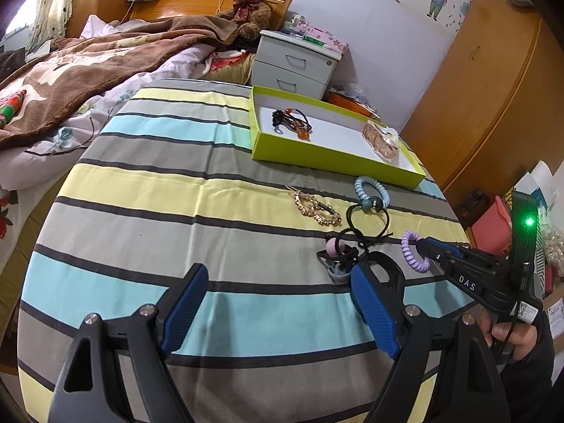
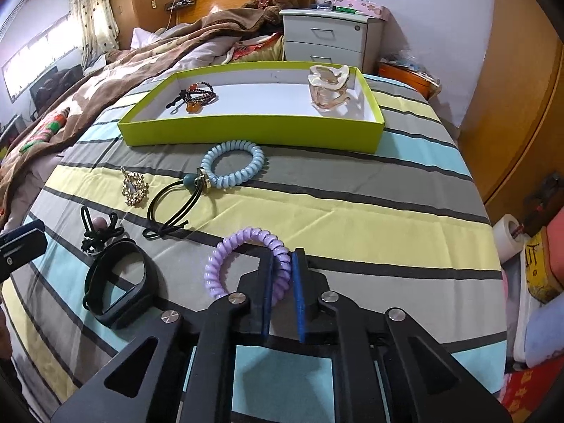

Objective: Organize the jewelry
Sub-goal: 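Close the right gripper on the purple coil hair tie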

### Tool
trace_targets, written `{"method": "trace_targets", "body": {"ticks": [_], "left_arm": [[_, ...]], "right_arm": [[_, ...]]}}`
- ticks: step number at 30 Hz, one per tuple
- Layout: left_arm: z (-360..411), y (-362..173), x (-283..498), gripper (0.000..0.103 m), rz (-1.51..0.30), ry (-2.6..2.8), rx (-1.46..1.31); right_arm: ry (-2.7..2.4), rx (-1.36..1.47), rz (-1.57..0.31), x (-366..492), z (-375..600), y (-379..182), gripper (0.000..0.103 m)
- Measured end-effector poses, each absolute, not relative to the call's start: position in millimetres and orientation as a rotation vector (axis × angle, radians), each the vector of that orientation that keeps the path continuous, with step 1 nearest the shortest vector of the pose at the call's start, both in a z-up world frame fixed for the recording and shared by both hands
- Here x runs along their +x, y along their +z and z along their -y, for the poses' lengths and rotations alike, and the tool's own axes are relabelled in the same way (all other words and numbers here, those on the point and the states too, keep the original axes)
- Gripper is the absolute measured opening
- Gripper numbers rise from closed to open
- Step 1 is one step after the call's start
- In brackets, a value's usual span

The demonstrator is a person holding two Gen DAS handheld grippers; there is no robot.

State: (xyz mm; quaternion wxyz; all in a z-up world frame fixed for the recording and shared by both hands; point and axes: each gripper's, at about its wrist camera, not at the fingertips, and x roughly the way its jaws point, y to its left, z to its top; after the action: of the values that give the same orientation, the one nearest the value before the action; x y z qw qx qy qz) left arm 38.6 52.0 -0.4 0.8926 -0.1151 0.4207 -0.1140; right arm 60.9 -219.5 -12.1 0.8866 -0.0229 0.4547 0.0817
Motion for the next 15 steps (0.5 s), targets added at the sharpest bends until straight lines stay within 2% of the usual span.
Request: {"method": "trace_targets", "body": {"ticks": [15], "left_arm": [[-27.4, 0.4, 55.4, 0.085, -0.893, -0.313, -0.265]], "right_arm": [[0.16, 0.047, -0.9, 51.6, 247.4, -0.1, 0.01]]}}
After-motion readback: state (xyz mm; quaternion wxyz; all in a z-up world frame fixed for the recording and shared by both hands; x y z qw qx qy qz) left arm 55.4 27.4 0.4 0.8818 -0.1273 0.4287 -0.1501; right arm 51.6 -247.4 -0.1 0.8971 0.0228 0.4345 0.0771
